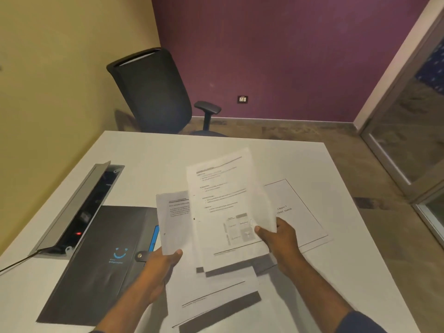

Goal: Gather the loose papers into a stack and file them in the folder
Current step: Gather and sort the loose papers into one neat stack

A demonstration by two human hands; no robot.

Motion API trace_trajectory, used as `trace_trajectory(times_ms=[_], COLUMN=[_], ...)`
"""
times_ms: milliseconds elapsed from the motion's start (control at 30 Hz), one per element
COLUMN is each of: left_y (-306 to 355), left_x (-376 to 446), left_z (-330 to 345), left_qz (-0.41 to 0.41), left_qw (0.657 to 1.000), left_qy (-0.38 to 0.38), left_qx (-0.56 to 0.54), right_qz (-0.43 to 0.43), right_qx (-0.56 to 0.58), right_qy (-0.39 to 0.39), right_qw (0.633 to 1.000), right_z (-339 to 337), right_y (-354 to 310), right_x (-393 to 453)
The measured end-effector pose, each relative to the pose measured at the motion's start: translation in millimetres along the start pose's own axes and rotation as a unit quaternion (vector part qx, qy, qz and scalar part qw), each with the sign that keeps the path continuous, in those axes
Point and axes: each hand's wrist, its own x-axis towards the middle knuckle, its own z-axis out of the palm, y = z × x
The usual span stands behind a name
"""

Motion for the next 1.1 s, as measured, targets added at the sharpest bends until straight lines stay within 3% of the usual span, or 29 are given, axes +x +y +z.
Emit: trace_trajectory(times_ms=[233,333,433,700,800,933,1100], left_y=[12.9,15.0,15.4,26.6,39.3,49.1,51.5], left_x=[-22.7,-30.3,-34.9,-37.0,-37.8,-38.9,-51.3], left_z=[10.0,8.8,6.9,17.5,23.7,26.9,58.1], left_qz=[0.017,0.018,0.002,0.015,0.024,0.010,0.112], left_qw=[0.992,0.990,0.988,0.969,0.969,0.979,0.974], left_qy=[-0.127,-0.139,-0.155,-0.228,-0.225,-0.201,-0.156], left_qx=[0.000,0.006,0.009,0.097,0.104,-0.014,0.121], right_qz=[0.020,0.017,0.023,0.039,0.033,0.009,-0.044], right_qx=[-0.051,-0.002,0.085,0.100,0.098,0.092,-0.007], right_qy=[-0.072,-0.126,-0.131,-0.207,-0.174,-0.160,-0.143], right_qw=[0.996,0.992,0.987,0.972,0.979,0.983,0.989], right_z=[4.1,-4.9,-13.6,-7.5,-4.0,-7.8,-2.3], right_y=[10.7,3.3,-8.8,-14.8,-13.1,-13.9,-22.4], right_x=[-20.4,-21.3,-22.0,-26.6,-27.0,-25.5,-30.1])
